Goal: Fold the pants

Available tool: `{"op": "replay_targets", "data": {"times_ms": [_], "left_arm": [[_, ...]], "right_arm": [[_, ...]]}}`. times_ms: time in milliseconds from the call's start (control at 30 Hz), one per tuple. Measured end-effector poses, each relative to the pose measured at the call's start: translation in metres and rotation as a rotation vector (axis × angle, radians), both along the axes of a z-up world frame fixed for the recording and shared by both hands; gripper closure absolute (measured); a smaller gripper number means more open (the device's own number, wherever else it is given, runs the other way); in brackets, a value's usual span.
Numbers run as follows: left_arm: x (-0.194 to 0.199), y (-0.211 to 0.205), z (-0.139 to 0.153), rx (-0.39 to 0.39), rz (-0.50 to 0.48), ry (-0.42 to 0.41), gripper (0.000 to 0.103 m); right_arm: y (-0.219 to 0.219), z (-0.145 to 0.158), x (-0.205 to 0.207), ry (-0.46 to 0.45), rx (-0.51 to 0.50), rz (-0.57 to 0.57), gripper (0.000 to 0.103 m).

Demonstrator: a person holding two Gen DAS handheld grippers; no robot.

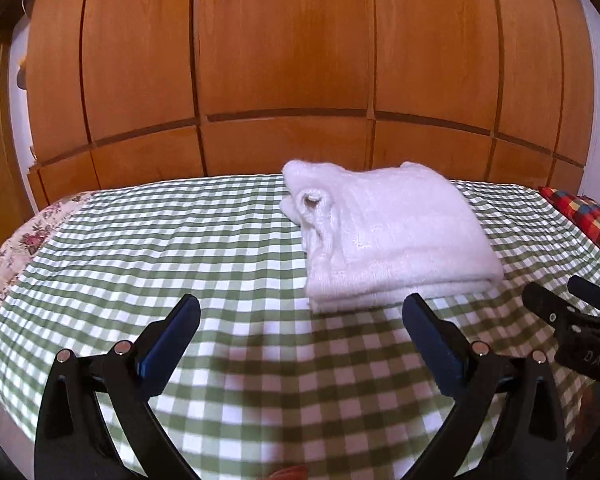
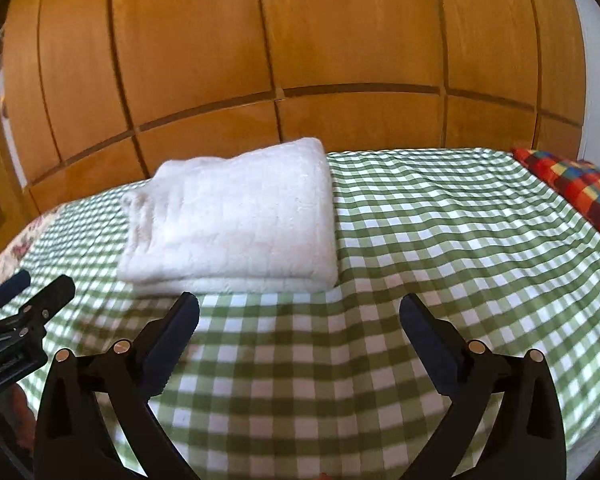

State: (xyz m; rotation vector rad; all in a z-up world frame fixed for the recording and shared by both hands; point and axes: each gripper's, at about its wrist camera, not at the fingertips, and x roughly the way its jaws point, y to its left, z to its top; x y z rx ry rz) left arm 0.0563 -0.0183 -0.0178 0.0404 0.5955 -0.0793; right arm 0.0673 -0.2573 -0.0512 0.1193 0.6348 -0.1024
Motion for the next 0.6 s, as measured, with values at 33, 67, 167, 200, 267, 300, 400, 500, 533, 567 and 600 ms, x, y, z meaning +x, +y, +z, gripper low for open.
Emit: {"op": "replay_targets", "data": {"times_ms": [33, 67, 167, 200, 267, 300, 400, 500, 533, 567, 600], "left_arm": [[-0.005, 0.002, 0.001, -0.004, 0.001, 0.003, 0.002], [-0.005, 0.003, 0.003, -0.014, -0.002, 0.007, 0.002], [-0.011, 0.011, 0.004, -0.043, 0.016, 0.023, 0.002], [-0.014, 0.012, 0.005, -0.049, 0.026, 0.024, 0.002], [-0.019, 0.015, 0.007, -0.057, 0.037, 0.032, 0.002], [-0.020, 0.017, 0.008, -0.062, 0.037, 0.038, 0.002], [-0.023, 0.019, 0.009, -0.065, 0.041, 0.049, 0.002], [-0.028, 0.020, 0.008, -0.056, 0.044, 0.049, 0.002], [-0.029, 0.020, 0.008, -0.053, 0.044, 0.051, 0.002], [-0.030, 0.019, 0.007, -0.052, 0.041, 0.055, 0.002], [-0.030, 0.019, 0.007, -0.051, 0.037, 0.059, 0.002]], "right_arm": [[0.003, 0.002, -0.004, 0.006, -0.010, -0.005, 0.004], [0.005, 0.003, -0.007, 0.007, -0.013, -0.008, 0.004], [0.010, 0.009, -0.018, 0.005, 0.003, -0.008, 0.004], [0.011, 0.010, -0.020, 0.004, 0.001, -0.010, 0.004], [0.014, 0.013, -0.024, 0.002, -0.010, -0.011, 0.004], [0.017, 0.015, -0.026, 0.000, -0.019, -0.007, 0.004], [0.022, 0.019, -0.031, -0.010, -0.036, -0.002, 0.004], [0.024, 0.022, -0.033, -0.014, -0.035, 0.008, 0.004], [0.025, 0.022, -0.034, -0.016, -0.036, 0.009, 0.004], [0.025, 0.023, -0.035, -0.017, -0.040, 0.010, 0.004], [0.026, 0.023, -0.035, -0.018, -0.046, 0.012, 0.004]]}}
